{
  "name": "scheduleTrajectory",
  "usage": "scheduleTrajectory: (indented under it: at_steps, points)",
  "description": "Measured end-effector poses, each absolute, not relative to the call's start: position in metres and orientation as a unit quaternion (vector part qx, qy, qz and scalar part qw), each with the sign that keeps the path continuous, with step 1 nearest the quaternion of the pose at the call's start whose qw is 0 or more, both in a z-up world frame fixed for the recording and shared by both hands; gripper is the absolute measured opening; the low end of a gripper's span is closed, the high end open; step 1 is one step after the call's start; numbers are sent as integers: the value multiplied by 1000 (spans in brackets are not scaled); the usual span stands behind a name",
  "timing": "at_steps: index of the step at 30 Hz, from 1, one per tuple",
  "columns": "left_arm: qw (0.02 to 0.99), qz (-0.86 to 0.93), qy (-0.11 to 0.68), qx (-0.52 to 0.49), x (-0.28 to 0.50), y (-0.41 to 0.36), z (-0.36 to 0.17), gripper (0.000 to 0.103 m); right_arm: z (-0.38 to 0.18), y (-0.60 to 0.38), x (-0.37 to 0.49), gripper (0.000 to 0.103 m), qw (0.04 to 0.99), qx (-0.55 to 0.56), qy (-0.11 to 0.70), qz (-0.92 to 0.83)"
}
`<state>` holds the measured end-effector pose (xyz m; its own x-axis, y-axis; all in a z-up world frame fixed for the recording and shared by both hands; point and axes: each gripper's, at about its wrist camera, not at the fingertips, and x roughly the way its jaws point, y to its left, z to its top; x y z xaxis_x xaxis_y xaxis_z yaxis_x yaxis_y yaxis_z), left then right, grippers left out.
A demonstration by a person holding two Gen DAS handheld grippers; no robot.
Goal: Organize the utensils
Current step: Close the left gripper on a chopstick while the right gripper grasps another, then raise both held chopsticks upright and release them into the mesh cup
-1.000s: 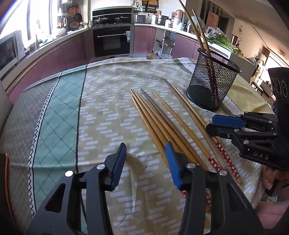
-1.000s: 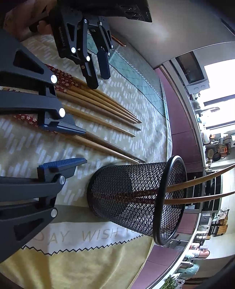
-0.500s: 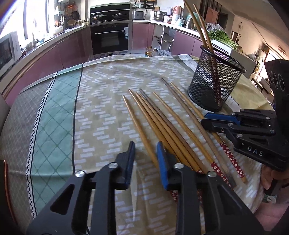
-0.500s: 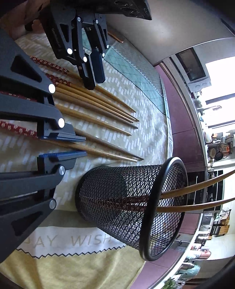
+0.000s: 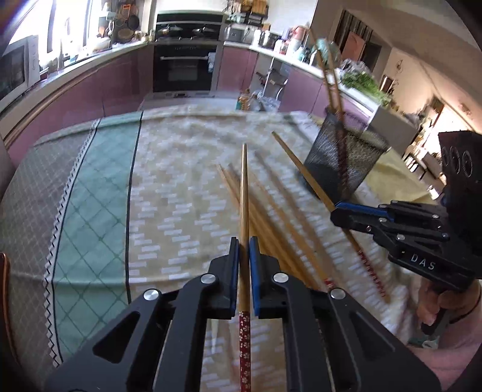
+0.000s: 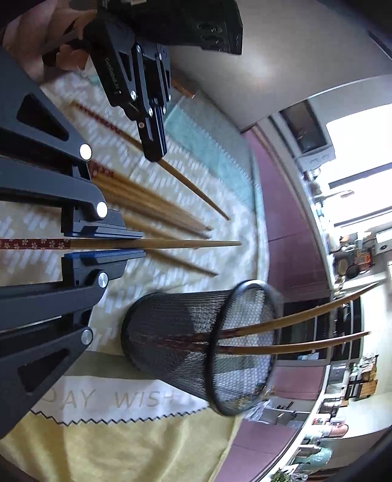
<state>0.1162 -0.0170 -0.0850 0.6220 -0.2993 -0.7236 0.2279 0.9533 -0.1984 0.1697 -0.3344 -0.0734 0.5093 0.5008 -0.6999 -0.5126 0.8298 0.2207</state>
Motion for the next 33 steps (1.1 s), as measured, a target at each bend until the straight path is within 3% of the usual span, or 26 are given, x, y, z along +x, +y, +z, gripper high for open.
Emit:
scheduleTrajectory:
  at_steps: [25, 33]
  points:
    - [933, -263, 228, -88, 131, -58, 78, 7, 63, -401, 168, 6, 938, 27, 202, 280]
    - [937, -258, 226, -71, 153, -90, 83, 7, 49, -399, 191, 6, 940, 12, 221, 260]
